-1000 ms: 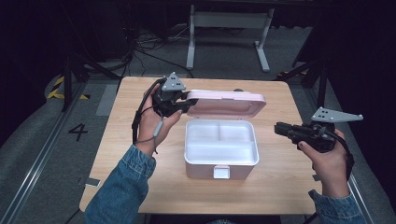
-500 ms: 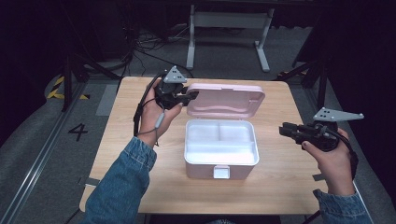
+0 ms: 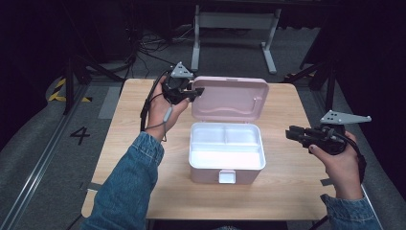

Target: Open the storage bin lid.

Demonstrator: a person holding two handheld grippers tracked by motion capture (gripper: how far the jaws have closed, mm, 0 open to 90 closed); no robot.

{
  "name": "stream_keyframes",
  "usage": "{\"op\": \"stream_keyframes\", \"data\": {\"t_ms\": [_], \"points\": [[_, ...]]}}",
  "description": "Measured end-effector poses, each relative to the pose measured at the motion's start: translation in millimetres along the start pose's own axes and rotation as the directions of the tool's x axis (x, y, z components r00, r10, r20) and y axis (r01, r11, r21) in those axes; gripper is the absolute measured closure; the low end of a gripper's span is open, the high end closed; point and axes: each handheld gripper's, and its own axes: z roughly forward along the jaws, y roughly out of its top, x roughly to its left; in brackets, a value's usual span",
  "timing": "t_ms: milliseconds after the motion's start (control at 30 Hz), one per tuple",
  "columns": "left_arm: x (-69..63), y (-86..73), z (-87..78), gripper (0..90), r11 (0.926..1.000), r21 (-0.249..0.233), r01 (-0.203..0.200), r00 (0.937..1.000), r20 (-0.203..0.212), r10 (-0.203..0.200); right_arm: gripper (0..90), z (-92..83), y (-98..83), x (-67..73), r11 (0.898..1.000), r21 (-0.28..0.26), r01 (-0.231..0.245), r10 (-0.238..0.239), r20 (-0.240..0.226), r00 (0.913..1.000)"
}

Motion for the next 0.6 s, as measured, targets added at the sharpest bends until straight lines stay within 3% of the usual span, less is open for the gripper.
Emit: {"op": "stream_keyframes", "data": {"t_ms": [400, 600], "points": [[19.7, 2.5, 21.4, 67.6, 0.997, 0.042, 0.065, 0.9979, 0.0, -0.065, 70.3, 2.8, -1.8, -6.4, 1.0, 0.0, -0.012, 0.012, 0.001, 0.9999], [29.6, -1.2, 33.9, 66.5, 0.9906, 0.057, 0.124, 0.9922, 0.003, -0.125, 69.3, 3.3, -2.9, -11.1, 1.0, -0.002, -0.023, 0.023, -0.003, 0.9997]]}}
